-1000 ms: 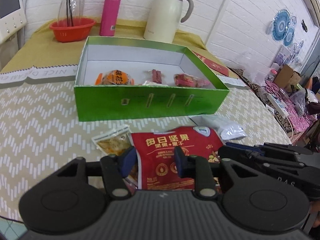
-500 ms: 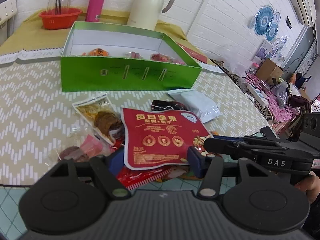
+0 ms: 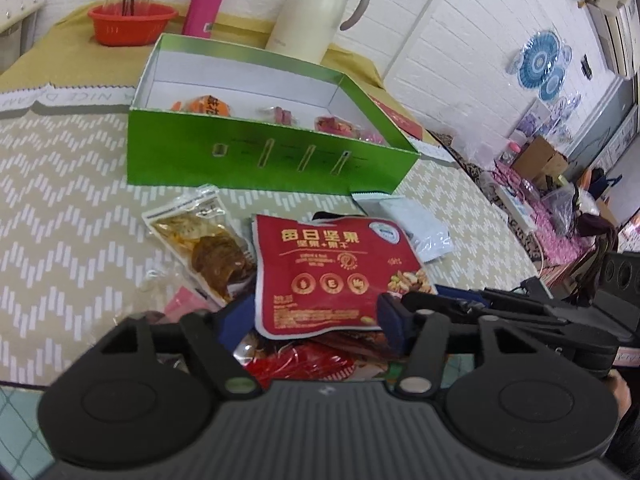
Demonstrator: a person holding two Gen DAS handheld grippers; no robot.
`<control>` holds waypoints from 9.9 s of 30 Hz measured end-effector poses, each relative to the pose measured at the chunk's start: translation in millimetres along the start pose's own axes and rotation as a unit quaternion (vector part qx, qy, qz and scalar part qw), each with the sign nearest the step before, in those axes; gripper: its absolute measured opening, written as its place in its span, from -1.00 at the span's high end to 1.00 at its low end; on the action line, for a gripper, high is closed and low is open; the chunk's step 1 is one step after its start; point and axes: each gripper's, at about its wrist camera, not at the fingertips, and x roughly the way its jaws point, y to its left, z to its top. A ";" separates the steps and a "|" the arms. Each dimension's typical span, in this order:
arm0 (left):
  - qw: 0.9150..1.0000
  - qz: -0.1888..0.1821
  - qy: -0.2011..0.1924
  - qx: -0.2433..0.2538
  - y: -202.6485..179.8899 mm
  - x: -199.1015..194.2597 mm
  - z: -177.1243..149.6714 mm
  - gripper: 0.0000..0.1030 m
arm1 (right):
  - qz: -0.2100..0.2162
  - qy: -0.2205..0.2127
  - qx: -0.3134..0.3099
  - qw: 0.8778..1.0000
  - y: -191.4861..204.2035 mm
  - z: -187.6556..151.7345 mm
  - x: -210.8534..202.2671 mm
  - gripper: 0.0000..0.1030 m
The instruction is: Organize snacks
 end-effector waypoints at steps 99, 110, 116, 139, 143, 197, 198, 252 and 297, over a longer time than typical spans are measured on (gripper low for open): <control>0.992 0.064 -0.101 0.036 -37.9 -66.5 1.4 -0.79 | -0.081 -0.081 -0.166 0.980 34.1 33.8 -62.2 -1.00; 0.997 -0.001 -0.077 -0.017 -46.5 -41.5 -56.7 -0.41 | -0.059 -0.016 -0.180 0.982 6.9 27.8 -9.7 -0.50; 0.994 -0.004 -0.073 -0.079 -38.4 -21.6 -56.1 0.04 | -0.035 0.024 -0.175 0.984 -10.0 49.3 45.5 -0.50; 0.994 0.014 -0.067 -0.082 -17.9 5.2 -38.6 0.62 | 0.040 0.105 -0.025 0.993 -56.1 32.9 18.2 -0.12; 0.994 0.014 -0.063 -0.083 -17.0 11.9 -38.2 0.60 | 0.047 0.101 -0.012 0.994 -58.5 30.4 15.2 -0.10; 0.981 0.087 -0.151 -0.090 62.0 68.9 154.8 -0.26 | -0.063 -0.073 -0.051 0.994 -41.4 156.5 120.9 -1.00; 0.980 0.101 -0.152 -0.081 59.7 68.9 154.5 -0.28 | -0.065 -0.073 -0.054 0.994 -42.3 156.4 120.9 -1.00; 0.997 0.006 -0.057 -0.058 -28.4 -56.7 -95.6 -0.70 | -0.012 0.014 -0.271 0.962 47.1 -36.6 -38.6 -1.00; 0.991 -0.037 -0.130 0.022 -52.3 -36.9 8.4 0.74 | -0.033 -0.070 -0.275 0.958 60.6 12.5 -27.8 -0.50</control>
